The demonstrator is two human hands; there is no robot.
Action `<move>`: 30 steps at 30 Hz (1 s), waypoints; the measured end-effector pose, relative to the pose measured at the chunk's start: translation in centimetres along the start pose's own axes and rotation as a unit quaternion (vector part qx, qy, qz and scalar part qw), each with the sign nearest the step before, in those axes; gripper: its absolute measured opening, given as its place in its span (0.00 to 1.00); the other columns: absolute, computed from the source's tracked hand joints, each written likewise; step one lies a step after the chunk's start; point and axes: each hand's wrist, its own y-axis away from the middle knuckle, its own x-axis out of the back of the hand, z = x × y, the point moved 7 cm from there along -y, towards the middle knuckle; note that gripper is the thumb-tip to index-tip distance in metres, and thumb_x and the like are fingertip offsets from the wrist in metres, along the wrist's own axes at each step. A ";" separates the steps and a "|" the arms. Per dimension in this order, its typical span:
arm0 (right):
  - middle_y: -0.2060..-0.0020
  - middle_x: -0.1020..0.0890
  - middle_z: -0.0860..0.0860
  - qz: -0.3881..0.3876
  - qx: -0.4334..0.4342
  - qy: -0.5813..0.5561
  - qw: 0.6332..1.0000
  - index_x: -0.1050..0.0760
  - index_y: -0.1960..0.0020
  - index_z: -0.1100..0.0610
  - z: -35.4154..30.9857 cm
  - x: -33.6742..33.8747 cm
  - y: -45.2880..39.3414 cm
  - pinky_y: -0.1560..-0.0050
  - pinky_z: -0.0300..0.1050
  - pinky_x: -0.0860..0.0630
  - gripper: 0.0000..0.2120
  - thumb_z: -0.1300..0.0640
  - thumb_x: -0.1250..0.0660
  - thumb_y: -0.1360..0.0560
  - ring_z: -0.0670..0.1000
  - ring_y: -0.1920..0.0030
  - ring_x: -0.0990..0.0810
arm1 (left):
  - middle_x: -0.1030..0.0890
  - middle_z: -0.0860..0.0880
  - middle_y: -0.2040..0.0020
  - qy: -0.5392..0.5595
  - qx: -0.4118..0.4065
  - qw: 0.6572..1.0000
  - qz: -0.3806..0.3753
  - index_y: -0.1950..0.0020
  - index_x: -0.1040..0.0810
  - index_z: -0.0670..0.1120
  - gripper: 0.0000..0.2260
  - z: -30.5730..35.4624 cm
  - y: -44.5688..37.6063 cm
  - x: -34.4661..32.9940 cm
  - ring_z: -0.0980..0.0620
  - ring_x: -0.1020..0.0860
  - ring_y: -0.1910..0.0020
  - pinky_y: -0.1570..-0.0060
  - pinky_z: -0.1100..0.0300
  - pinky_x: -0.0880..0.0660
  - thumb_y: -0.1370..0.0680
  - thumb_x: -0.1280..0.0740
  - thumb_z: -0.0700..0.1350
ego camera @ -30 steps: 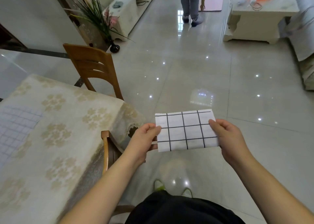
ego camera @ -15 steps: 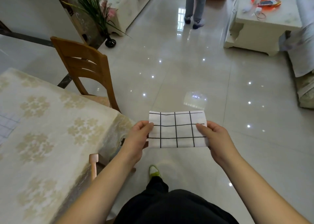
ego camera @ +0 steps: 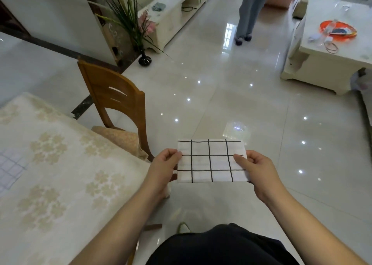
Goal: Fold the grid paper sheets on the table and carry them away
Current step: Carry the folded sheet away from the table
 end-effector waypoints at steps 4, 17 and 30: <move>0.76 0.24 0.41 -0.014 0.014 0.019 1.000 0.19 0.54 0.58 -2.5 0.0 -4.4 0.69 0.37 0.32 0.02 0.59 0.30 0.24 0.42 0.73 0.25 | 0.17 0.46 0.58 0.006 0.003 1.000 0.005 0.47 0.21 0.43 0.06 1.9 -2.8 -1.5 0.51 0.18 0.60 0.57 0.52 0.18 0.20 0.35 0.44; 0.56 0.13 0.52 -0.126 -0.008 0.020 0.992 0.19 0.48 0.56 -10.7 0.5 -20.0 0.53 0.48 0.20 0.06 0.57 0.30 0.24 0.52 0.55 0.14 | 0.19 0.38 0.54 -0.011 -0.035 0.995 0.091 0.51 0.20 0.47 0.05 10.9 -12.7 -7.8 0.45 0.21 0.57 0.53 0.47 0.22 0.20 0.34 0.46; 0.58 0.14 0.53 -0.197 -0.012 0.100 0.975 0.19 0.53 0.58 -15.4 -8.5 -29.6 0.54 0.47 0.21 0.05 0.56 0.30 0.24 0.55 0.55 0.15 | 0.17 0.48 0.62 0.054 -0.005 0.980 0.190 0.54 0.20 0.47 0.06 14.6 -18.8 -3.5 0.44 0.19 0.60 0.52 0.42 0.21 0.20 0.35 0.46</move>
